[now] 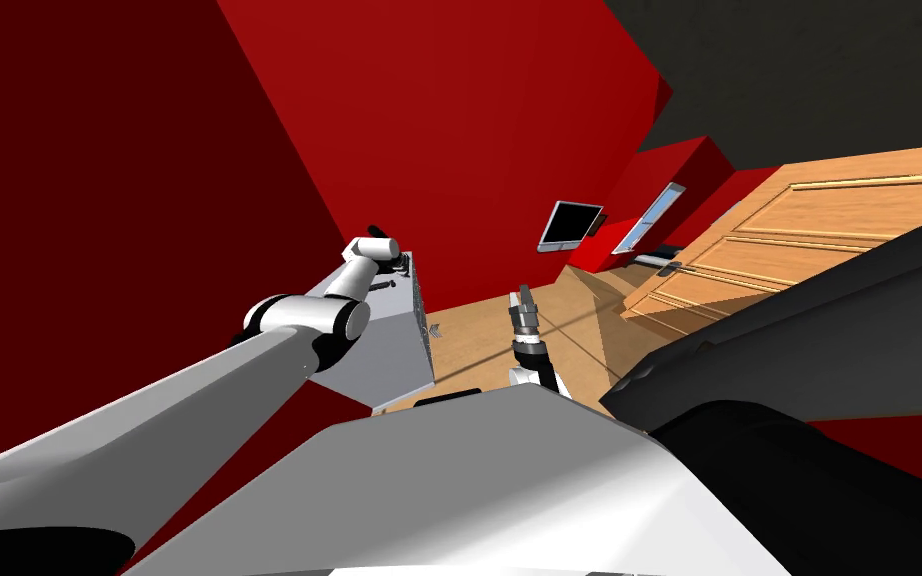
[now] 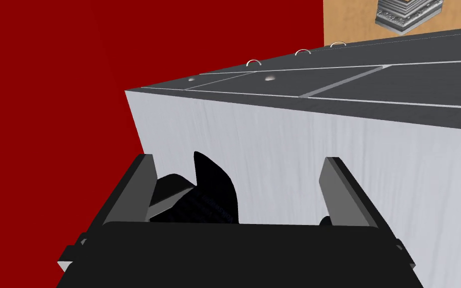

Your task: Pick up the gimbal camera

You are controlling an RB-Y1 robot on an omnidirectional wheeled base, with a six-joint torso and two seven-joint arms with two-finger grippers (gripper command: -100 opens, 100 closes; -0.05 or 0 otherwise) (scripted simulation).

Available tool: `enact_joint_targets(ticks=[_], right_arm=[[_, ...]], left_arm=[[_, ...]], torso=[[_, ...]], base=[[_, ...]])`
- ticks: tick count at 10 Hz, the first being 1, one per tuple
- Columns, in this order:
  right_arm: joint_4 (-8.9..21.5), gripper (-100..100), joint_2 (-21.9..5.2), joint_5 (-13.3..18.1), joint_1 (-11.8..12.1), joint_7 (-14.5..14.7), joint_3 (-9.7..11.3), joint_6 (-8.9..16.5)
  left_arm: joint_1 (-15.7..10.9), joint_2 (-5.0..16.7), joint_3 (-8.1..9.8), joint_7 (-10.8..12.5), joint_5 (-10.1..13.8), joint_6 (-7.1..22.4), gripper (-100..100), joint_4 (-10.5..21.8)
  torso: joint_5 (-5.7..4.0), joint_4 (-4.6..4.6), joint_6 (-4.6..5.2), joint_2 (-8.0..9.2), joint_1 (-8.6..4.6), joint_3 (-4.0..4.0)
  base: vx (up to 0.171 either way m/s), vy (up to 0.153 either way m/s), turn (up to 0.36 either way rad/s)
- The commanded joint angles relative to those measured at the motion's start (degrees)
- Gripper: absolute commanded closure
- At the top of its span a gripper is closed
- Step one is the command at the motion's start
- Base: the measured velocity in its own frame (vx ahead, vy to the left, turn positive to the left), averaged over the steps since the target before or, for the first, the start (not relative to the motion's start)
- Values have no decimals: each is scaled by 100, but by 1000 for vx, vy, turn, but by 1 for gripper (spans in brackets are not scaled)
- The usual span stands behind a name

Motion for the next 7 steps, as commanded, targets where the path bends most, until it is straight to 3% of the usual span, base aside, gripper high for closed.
enact_joint_targets(ticks=[1,4,7], right_arm=[[0,0,0,0,0,0,0,0],[0,0,0,0,0,0,0,0],[0,0,0,0,0,0,0,0]], left_arm=[[-131,28,-37,-23,43,207,-100,243],[-458,83,-216,-33,140,665,-100,737],[-590,109,-303,-39,184,953,-100,953]], torso=[[0,0,0,0,0,0],[1,1,-2,8,-1,4],[1,0,-1,2,3,1]], base=[[17,72,-26],[9,84,-33],[19,82,-23]])
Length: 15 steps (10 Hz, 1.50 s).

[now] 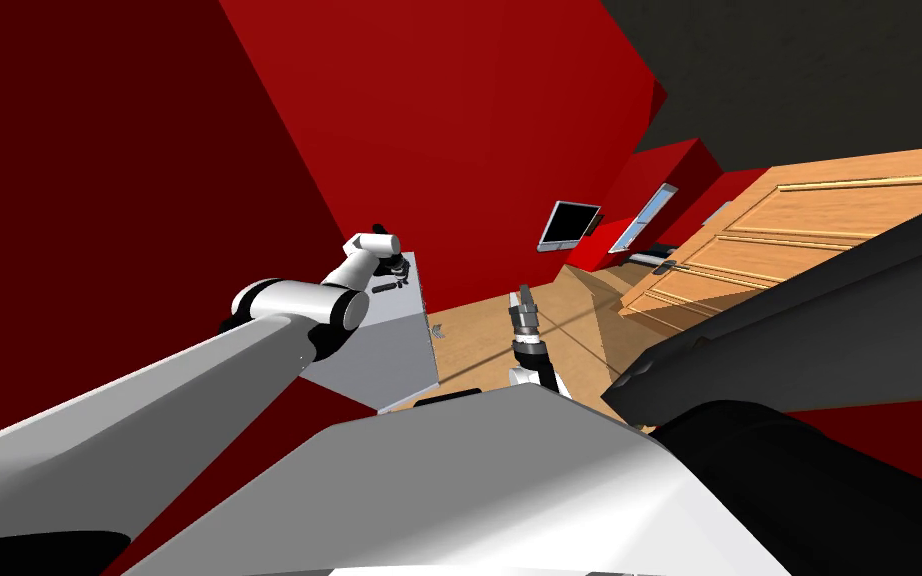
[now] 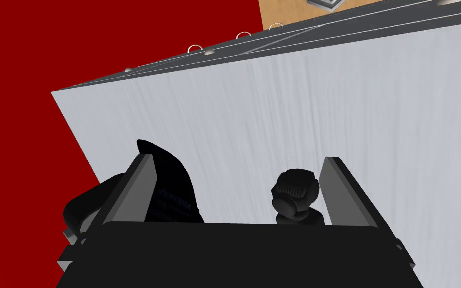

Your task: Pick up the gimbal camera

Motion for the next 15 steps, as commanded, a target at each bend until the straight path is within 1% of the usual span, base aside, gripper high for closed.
enact_joint_targets(ticks=[1,3,4,6,7,10,11,12,13,14,15], right_arm=[[0,0,0,0,0,0,0,0],[0,0,0,0,0,0,0,0],[0,0,-1,0,0,0,0,0],[0,0,0,0,0,0,0,0],[0,0,0,0,0,0,0,0],[0,0,1,0,0,0,0,0],[0,0,1,0,0,0,0,0],[0,0,1,0,0,0,1,0],[0,0,1,0,0,0,1,0],[0,0,0,0,-1,0,1,0],[0,0,0,0,-2,0,1,0]], left_arm=[[-117,27,-99,6,43,286,-100,179],[-284,68,-252,-9,109,618,-100,502],[-284,68,-252,-9,109,635,-100,502],[-383,98,-372,-23,157,875,-100,727],[-383,98,-372,-23,157,875,-100,727],[-429,116,-459,-34,190,1034,-100,877],[-462,107,-437,-39,182,959,-100,925],[-473,108,-440,-48,184,951,0,954],[-442,123,-323,44,25,886,-100,1016],[-412,138,-207,134,-134,820,-100,1082],[-397,145,-148,179,-213,787,-100,1115]], torso=[[0,0,0,0,0,0],[1,-1,0,-3,11,-2],[4,-2,-1,-4,18,-3],[0,0,0,-1,-2,0],[1,-1,0,-2,2,-1],[-4,0,1,2,-20,1],[-5,0,1,2,-20,1],[-5,1,1,3,-25,2],[-7,1,1,5,-29,3],[-6,1,7,8,-21,4],[-1,2,5,16,-4,8]], base=[[22,75,-29],[29,123,-50],[17,86,-12],[18,75,-21],[18,56,-13],[10,33,-8],[5,17,-5],[0,0,0],[-8,43,-242],[-34,97,-340],[-41,99,-179]])
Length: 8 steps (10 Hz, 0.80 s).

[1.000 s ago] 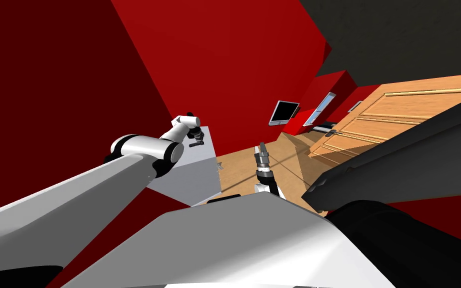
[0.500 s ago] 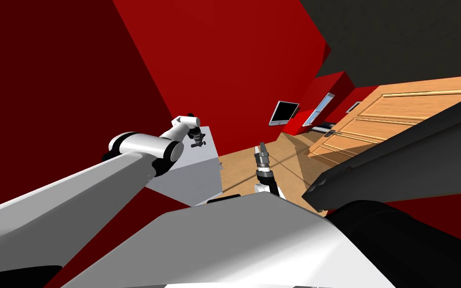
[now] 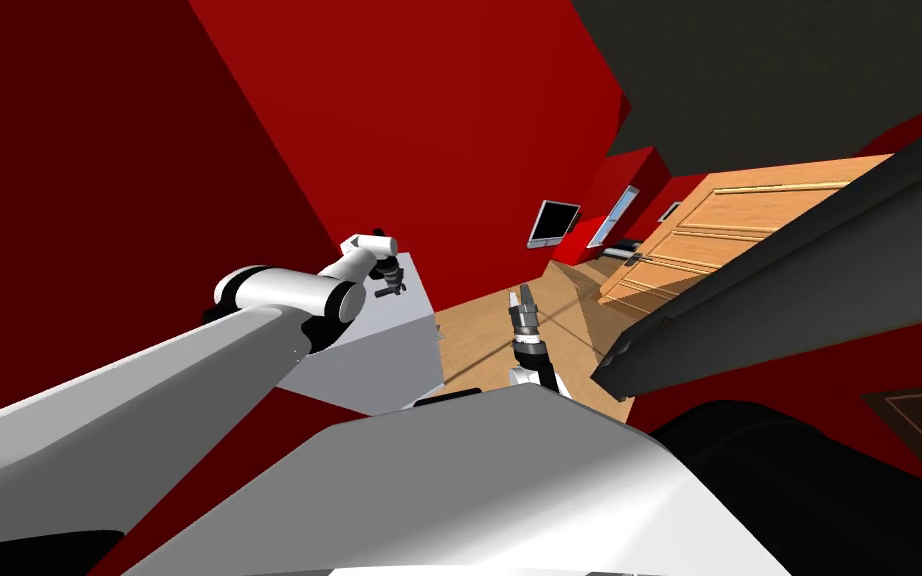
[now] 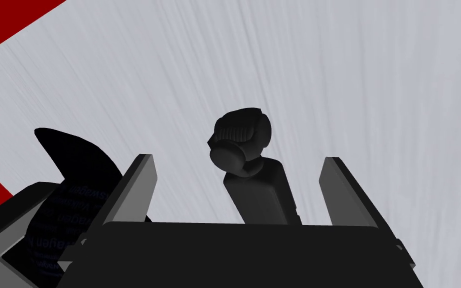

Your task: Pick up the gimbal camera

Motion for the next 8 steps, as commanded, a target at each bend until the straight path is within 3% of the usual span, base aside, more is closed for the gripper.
enact_joint_targets(ticks=[1,3,4,5,8], right_arm=[[0,0,0,0,0,0,0,0],[0,0,0,0,0,0,0,0],[0,0,0,0,0,0,0,0],[0,0,0,0,1,0,0,0],[0,0,1,0,1,0,0,0]], left_arm=[[51,13,161,145,-227,-92,-100,72],[96,35,336,280,-465,-190,-100,171],[96,23,266,237,-376,-107,-100,69],[95,23,278,256,-391,-113,100,77],[99,30,282,269,-388,-106,100,81]], torso=[[0,0,0,0,0,0],[1,0,1,1,0,1],[-2,0,2,-2,-6,-1],[-3,-1,-2,-8,-17,-4],[-10,-3,7,-17,-34,-9]], base=[[-49,110,-223],[-36,81,-227],[-16,36,-51],[-3,7,10],[-1,1,3]])
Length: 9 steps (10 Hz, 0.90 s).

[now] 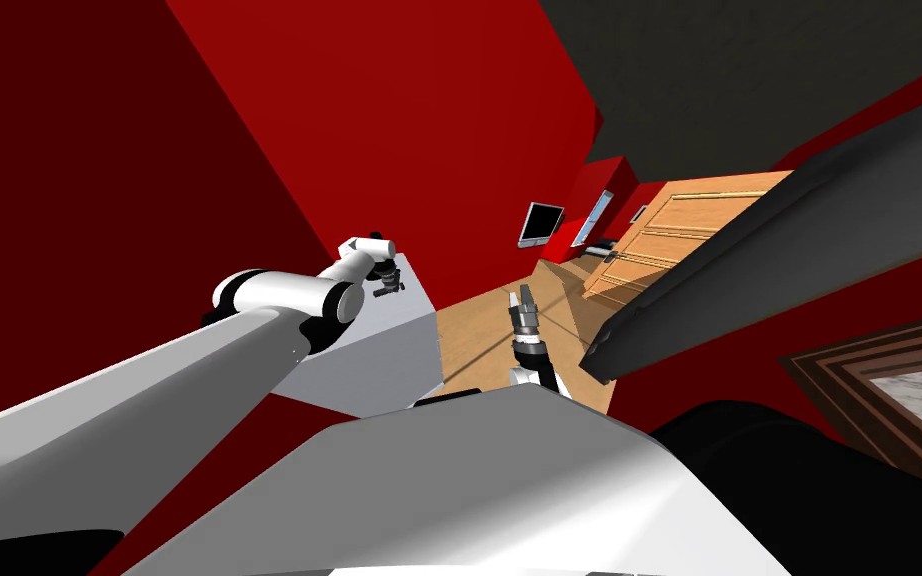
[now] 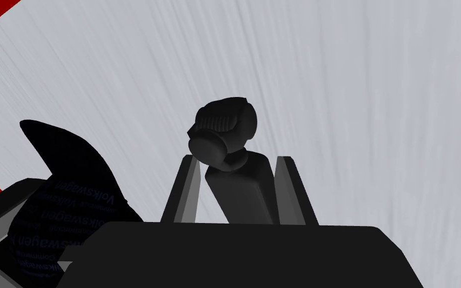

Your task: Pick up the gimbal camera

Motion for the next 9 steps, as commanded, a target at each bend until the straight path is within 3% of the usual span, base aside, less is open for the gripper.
enact_joint_targets(ticks=[1,2,3,7,9], right_arm=[[0,0,0,0,0,0,0,0],[0,0,0,0,0,0,0,0],[0,0,0,0,0,0,0,0],[0,0,1,0,1,0,1,0],[0,0,1,0,1,0,0,0]], left_arm=[[0,0,0,0,0,0,100,0],[0,-1,-1,-2,0,0,0,0],[-48,-18,-121,-126,161,15,100,-9],[-137,-62,-471,-397,637,212,100,-207],[-152,-70,-529,-442,716,245,100,-240]], torso=[[0,0,0,0,0,0],[0,0,-1,0,-1,0],[0,1,-1,1,-1,1],[-8,2,0,-5,-35,-1],[-7,1,-3,-11,-30,-4]], base=[[0,0,0],[0,0,0],[33,-62,252],[35,-93,246],[30,-65,133]])
